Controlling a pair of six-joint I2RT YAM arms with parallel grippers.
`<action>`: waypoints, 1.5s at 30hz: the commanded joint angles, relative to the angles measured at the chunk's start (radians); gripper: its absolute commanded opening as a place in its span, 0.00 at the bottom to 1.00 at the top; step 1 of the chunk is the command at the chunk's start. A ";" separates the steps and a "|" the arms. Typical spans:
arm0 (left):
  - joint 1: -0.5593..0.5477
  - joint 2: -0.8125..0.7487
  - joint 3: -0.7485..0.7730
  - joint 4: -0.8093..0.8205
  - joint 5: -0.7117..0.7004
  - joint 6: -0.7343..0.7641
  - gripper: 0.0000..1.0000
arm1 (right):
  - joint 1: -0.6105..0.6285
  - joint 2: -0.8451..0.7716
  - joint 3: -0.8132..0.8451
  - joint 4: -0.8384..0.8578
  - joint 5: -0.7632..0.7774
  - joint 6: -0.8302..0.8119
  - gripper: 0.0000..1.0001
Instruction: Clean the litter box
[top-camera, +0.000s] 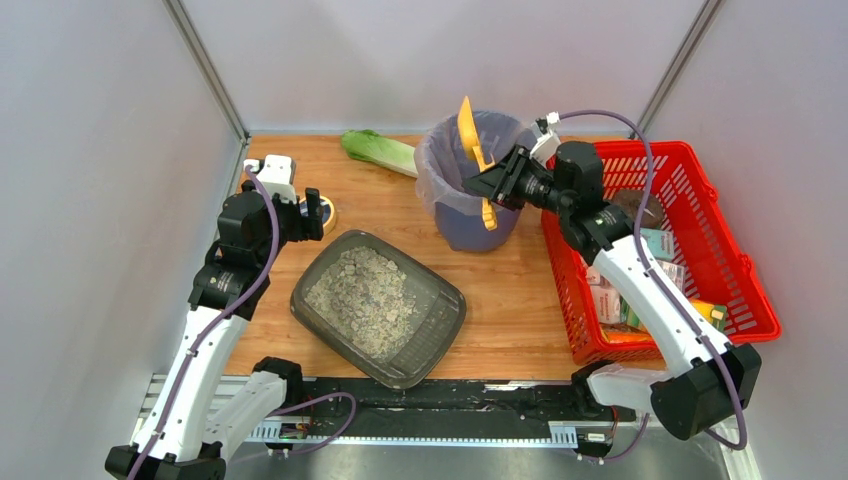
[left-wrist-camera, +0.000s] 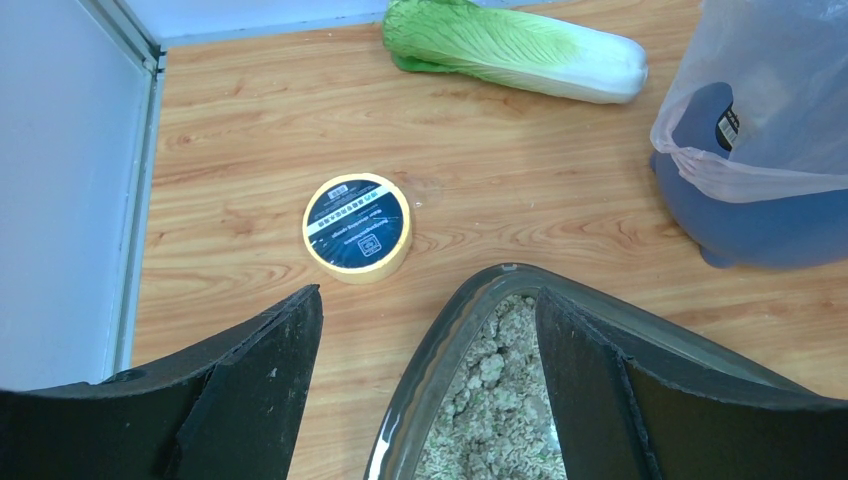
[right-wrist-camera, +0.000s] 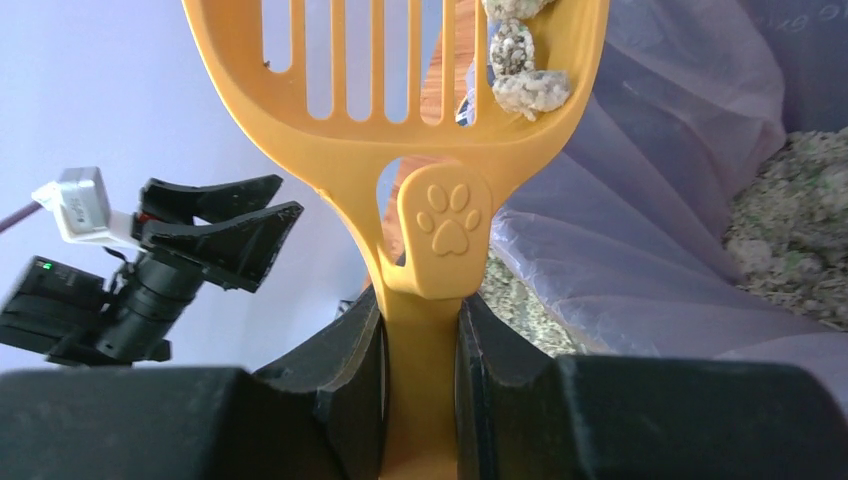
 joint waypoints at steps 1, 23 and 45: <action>-0.003 -0.007 0.005 0.023 0.000 -0.002 0.86 | -0.019 -0.044 -0.024 0.142 -0.047 0.169 0.00; 0.000 -0.003 0.004 0.023 0.003 -0.004 0.86 | -0.131 -0.083 -0.219 0.444 -0.258 0.666 0.00; -0.002 0.002 0.005 0.025 0.017 -0.012 0.86 | -0.165 -0.098 -0.392 0.727 -0.261 0.976 0.00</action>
